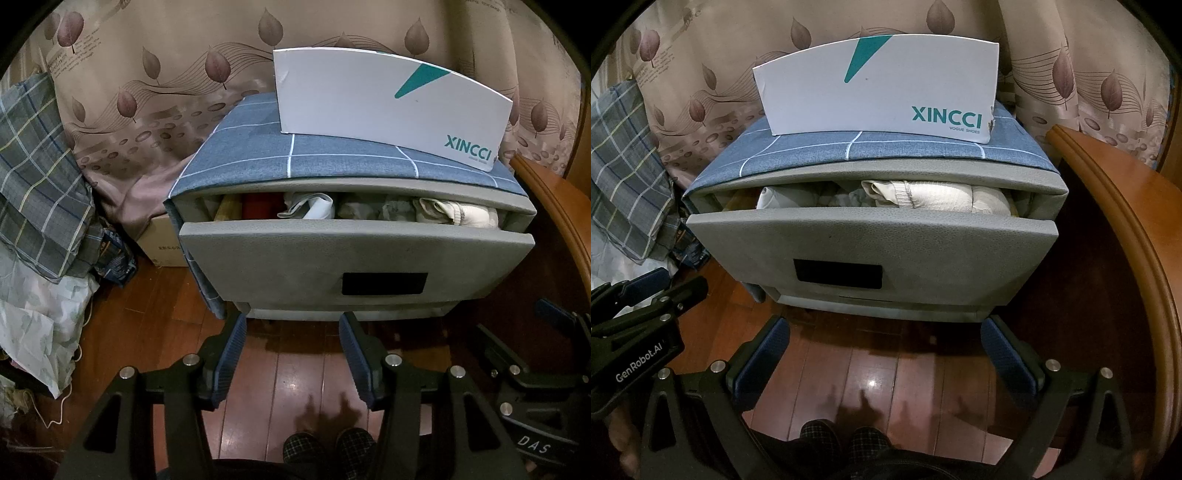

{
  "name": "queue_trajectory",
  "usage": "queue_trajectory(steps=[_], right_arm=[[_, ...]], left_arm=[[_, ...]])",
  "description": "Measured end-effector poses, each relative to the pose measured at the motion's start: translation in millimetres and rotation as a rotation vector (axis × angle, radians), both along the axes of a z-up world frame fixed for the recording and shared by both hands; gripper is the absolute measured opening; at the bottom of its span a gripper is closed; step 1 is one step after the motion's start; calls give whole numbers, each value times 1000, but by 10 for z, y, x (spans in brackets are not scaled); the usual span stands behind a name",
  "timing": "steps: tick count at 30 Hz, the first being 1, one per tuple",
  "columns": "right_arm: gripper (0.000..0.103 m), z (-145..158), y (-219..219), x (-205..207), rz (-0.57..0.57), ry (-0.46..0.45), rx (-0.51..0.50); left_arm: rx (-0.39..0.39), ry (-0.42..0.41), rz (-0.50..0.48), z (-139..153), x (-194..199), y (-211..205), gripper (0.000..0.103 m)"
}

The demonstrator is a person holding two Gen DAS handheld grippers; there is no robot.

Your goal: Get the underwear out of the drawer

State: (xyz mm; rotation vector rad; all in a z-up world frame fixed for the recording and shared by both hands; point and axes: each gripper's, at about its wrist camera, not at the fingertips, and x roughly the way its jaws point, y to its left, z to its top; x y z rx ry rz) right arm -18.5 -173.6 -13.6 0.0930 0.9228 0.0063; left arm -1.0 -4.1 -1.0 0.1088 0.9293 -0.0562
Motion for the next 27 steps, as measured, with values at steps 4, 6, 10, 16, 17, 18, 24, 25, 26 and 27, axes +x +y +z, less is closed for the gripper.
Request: queue_trajectory(steps=[4,6,10,16,17,18,24,25,26,27], right_arm=[[103,-1,0,1,0,1,0],[103,0,2,-1,0,-1,-1],[103,-2,-1,1,0,0,-1],[103,-3,-2,-1,-1,0,-1],[103,-2,-2,-1,0,0,-1],[103,-3,-2,-2,0,0,-2],[103,1,-4,-3,-1,0,-1],[103,3,-5,-3,-1,-1,1],[103,5,-6,-4,-1,-1,2],[103,4,-4,-3,-2,-1,1]], left_arm=[[-1,2,-1,0,3,-1,54],[0,0,-1,2,-5,1,54],[-2,2,-2,1,2,0,54],[-8,3,-3,2,4,8,54],[-8,3,-3,2,5,5,54],[-9,3,-4,3,4,7,54],[-11,2,-6,7,3,-6,54],[-11,2,-7,5,4,-15,54],[-12,4,-8,8,3,-5,54],[-11,3,-7,8,0,-6,54]])
